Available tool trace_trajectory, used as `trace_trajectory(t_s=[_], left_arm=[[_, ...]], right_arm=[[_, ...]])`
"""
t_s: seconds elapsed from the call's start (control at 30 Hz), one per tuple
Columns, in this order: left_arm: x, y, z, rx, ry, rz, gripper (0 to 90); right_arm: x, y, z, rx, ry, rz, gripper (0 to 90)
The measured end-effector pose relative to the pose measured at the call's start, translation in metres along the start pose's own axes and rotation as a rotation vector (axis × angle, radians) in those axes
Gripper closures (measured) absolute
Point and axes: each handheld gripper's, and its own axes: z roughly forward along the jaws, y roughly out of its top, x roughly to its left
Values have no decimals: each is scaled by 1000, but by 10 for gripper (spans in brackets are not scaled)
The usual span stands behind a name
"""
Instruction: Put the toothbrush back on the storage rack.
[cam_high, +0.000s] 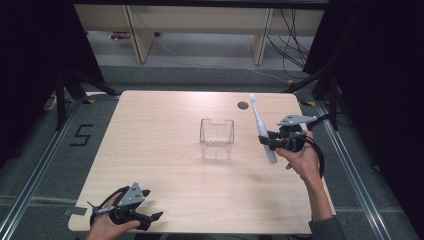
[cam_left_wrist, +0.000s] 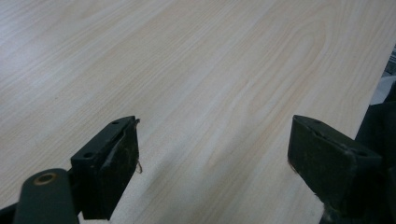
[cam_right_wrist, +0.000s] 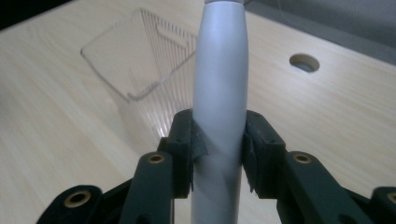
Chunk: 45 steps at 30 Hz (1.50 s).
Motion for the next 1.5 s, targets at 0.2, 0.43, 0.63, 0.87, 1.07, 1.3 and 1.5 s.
trace_trajectory(t_s=[0.2,0.43,0.63,0.87,1.07,1.3,1.5], left_arm=[[1,1,-1,-5,6,2,160],[2,1,-2,-5,6,14,160],[1,0,-1,-7,5,4,161],[1,0,-1,-6,5,4,161],[-1,0,0,-19,-3,-9,161],[1,0,-1,-3,4,5,161],[1,0,-1,-3,4,7,161]], right_arm=[[2,9,12,-46,1,15,670],[3,19,25,-93,30,2,669],[11,30,36,-108,63,-9,669],[14,43,49,-161,85,-45,670],[15,57,47,-178,96,-30,670],[27,73,49,-191,122,-54,670],[35,80,64,-184,146,-75,670]])
